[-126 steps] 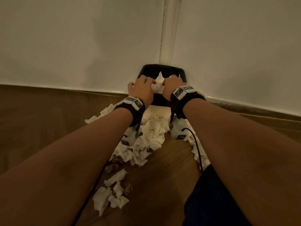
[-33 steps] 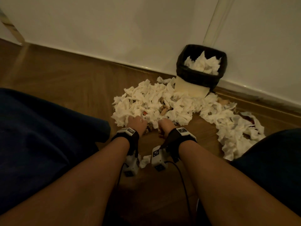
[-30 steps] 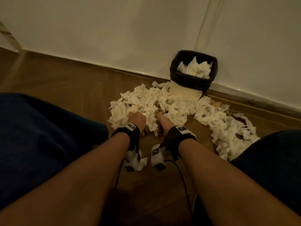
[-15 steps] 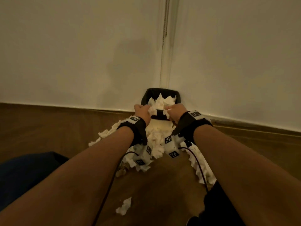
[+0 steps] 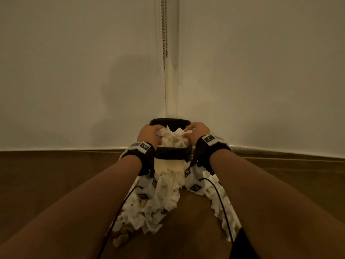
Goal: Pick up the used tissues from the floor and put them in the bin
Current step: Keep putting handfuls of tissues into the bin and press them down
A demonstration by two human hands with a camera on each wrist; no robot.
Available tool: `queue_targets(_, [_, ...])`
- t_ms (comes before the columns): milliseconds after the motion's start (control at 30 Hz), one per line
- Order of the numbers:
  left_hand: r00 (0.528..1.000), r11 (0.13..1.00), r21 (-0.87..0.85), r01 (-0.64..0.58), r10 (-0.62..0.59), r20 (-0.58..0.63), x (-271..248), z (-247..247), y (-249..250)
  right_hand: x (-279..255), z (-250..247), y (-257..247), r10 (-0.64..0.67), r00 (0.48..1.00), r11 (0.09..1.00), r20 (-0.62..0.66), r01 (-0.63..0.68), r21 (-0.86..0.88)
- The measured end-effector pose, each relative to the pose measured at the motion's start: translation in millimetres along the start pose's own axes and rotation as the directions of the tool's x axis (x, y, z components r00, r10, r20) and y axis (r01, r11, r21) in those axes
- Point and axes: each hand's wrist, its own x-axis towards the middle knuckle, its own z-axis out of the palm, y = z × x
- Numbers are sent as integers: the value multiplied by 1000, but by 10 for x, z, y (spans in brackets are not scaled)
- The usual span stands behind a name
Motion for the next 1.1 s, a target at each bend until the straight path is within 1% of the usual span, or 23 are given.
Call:
queue_targets(100, [999, 997, 63, 52, -52, -1, 97, 163, -113, 151, 115, 5, -37, 999, 992, 8, 38, -119])
queue_targets(167, [995, 995, 6, 104, -104, 5, 145, 257, -179, 206, 215, -18, -45, 998, 982, 38, 51, -182])
queue_targets(200, [994, 994, -6, 107, -107, 14, 168, 304, -209, 205, 261, -26, -22, 998, 980, 55, 33, -194])
queue_targets(233, [995, 995, 21, 96, -96, 29, 184, 352, -217, 188, 313, -31, -4, 998, 978, 68, 18, -209])
queue_targets(300, [995, 993, 102, 62, -69, 70, 208, 423, -238, 212, 415, 14, -1, 994, 951, 110, 35, -306])
queue_targets(367, [994, 983, 184, 14, -34, 106, 225, 475, -240, 296, 476, 43, -34, 987, 917, 158, 93, -387])
queue_targets(433, [993, 965, 262, -25, -7, 122, 257, 540, -284, 354, 497, 62, 24, 982, 890, 190, 66, -452])
queue_targets(467, [994, 959, 283, -16, -15, 109, 263, 557, -303, 384, 503, 65, 48, 980, 883, 194, 49, -466])
queue_targets(533, [996, 971, 234, 52, -67, 54, 252, 584, -325, 416, 544, 126, -33, 989, 877, 143, 97, -470])
queue_targets(567, [997, 969, 239, 54, -64, 34, 246, 592, -346, 421, 565, 167, -67, 990, 859, 122, 120, -497])
queue_targets(600, [992, 964, 249, 90, -107, 59, 252, 577, -345, 424, 577, 216, -77, 991, 830, 112, 126, -544])
queue_targets(633, [989, 968, 233, 89, -114, 92, 268, 572, -349, 447, 592, 246, -85, 991, 806, 104, 130, -578])
queue_targets(667, [989, 970, 235, 68, -97, 112, 316, 592, -393, 458, 600, 244, -87, 991, 795, 106, 133, -592])
queue_targets(700, [988, 956, 289, 43, -83, 127, 328, 594, -410, 470, 603, 211, -81, 990, 790, 115, 134, -599])
queue_targets(733, [987, 955, 294, 36, -80, 140, 350, 614, -447, 467, 602, 186, -67, 990, 787, 121, 127, -604])
queue_targets(800, [988, 942, 336, 11, -62, 141, 379, 647, -476, 466, 605, 179, -59, 990, 771, 126, 126, -625])
queue_targets(833, [987, 937, 349, 10, -64, 145, 388, 666, -477, 467, 628, 213, -76, 990, 760, 122, 137, -635])
queue_targets(900, [977, 933, 360, 3, -79, 197, 388, 720, -489, 427, 681, 262, -147, 983, 754, 105, 181, -631])
queue_targets(933, [972, 935, 354, 20, -101, 212, 380, 740, -482, 397, 711, 281, -166, 980, 748, 108, 197, -633])
queue_targets(967, [966, 930, 367, 2, -96, 239, 364, 760, -478, 377, 744, 299, -178, 977, 740, 121, 214, -638])
queue_targets(1067, [956, 874, 462, -148, 7, 292, 338, 796, -500, 365, 851, 296, -204, 964, 717, 171, 266, -644])
queue_targets(1100, [952, 851, 493, -179, 24, 305, 322, 792, -501, 371, 871, 293, -206, 959, 706, 194, 283, -649])
